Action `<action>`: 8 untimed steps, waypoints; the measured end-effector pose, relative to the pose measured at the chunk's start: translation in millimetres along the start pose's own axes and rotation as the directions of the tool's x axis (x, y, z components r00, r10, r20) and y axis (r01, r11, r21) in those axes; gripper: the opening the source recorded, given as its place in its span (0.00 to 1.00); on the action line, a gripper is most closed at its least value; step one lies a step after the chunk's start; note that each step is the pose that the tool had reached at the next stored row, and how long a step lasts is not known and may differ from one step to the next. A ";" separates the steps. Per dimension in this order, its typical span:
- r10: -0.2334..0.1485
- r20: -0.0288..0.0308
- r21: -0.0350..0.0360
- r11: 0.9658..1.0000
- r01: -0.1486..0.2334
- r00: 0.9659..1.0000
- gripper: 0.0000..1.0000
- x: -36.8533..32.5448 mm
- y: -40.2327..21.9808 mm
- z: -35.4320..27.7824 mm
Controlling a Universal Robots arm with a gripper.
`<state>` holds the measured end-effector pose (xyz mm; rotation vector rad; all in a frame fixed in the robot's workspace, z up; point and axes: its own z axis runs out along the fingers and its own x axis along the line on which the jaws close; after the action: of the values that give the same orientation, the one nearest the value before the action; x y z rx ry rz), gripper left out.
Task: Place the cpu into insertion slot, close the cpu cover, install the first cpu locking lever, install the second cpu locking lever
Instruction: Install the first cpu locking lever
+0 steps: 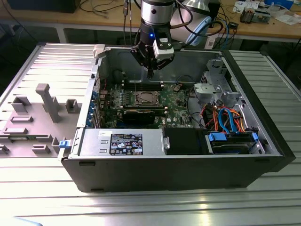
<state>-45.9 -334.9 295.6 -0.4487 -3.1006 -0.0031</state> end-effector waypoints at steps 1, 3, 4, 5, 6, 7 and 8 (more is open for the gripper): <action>0.000 0.000 0.000 1.000 0.000 1.000 0.11 0.0 0.0 0.0; 0.000 0.000 0.000 1.000 0.000 1.000 0.11 0.0 0.0 0.0; 0.000 0.000 0.000 1.000 0.000 1.000 0.11 0.0 0.0 0.0; 0.000 0.000 0.000 1.000 0.000 1.000 0.11 0.0 0.0 0.0; 0.000 0.000 0.000 1.000 0.000 1.000 0.11 0.0 0.0 0.0; 0.000 0.000 0.000 1.000 0.000 1.000 0.11 0.0 0.0 0.0; 0.000 0.000 0.000 1.000 0.000 1.000 0.11 0.0 0.0 0.0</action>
<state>-45.9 -334.9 295.6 -0.4480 -3.1008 -0.0031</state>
